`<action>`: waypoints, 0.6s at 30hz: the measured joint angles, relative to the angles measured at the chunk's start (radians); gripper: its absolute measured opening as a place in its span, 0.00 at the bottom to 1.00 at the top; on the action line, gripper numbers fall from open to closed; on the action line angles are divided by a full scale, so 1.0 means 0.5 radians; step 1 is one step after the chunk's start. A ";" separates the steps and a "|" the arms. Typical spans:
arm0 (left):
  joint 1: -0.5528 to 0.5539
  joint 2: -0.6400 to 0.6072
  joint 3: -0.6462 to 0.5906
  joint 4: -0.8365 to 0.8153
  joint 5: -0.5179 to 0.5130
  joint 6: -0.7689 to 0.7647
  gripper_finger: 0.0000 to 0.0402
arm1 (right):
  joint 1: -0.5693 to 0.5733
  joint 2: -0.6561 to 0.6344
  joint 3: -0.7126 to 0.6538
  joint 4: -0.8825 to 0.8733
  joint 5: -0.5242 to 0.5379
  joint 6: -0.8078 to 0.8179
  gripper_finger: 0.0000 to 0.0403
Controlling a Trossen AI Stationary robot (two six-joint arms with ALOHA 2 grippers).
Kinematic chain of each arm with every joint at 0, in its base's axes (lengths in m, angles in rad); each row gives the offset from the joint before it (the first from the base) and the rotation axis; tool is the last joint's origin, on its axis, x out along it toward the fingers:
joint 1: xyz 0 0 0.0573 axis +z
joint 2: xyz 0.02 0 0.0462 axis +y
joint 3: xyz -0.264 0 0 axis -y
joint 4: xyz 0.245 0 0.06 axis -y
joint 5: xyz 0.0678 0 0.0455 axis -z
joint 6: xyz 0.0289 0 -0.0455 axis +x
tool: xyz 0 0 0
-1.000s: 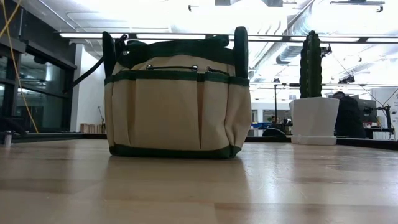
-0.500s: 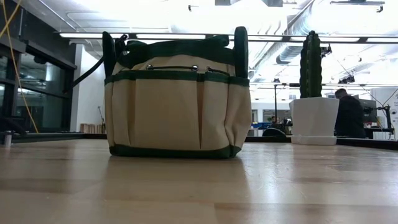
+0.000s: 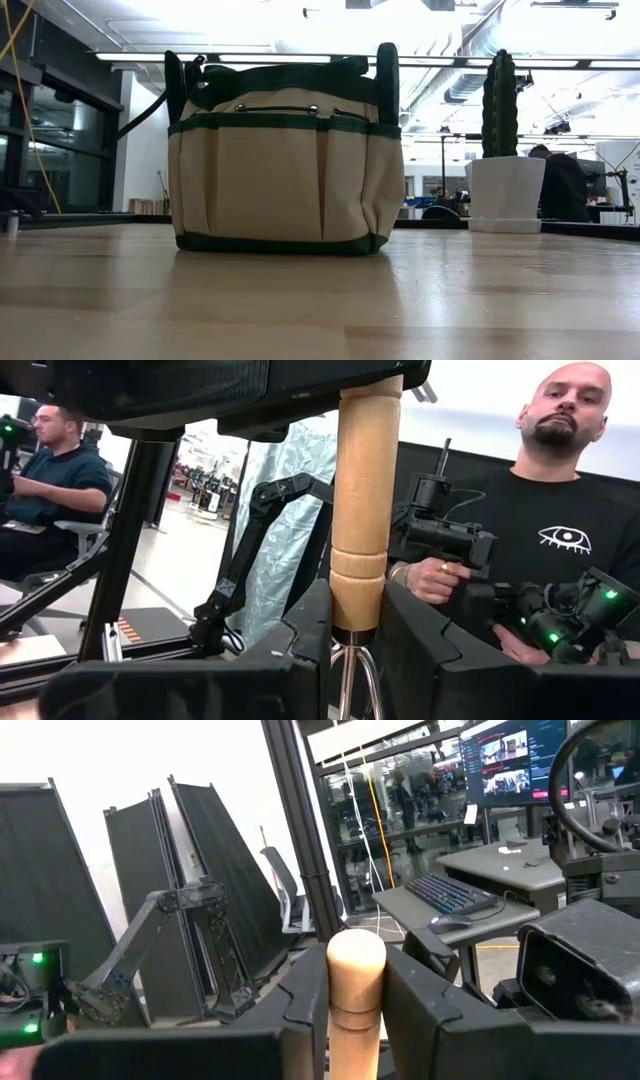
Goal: Pick & Place Garden tools in Gardening bag
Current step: Put the light brown hand rake into the gardening bag
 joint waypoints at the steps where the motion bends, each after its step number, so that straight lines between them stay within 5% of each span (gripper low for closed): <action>1: -0.001 0.000 0.000 -0.001 -0.004 -0.001 0.14 | 0.001 0.000 0.000 -0.001 0.000 0.001 0.15; 9: 0.001 -0.002 0.000 -0.104 -0.055 -0.103 0.40 | 0.003 -0.001 0.000 -0.085 0.067 0.065 0.15; 18: 0.002 -0.005 0.000 -0.303 -0.080 -0.112 0.44 | 0.004 -0.001 0.000 -0.243 0.272 0.181 0.15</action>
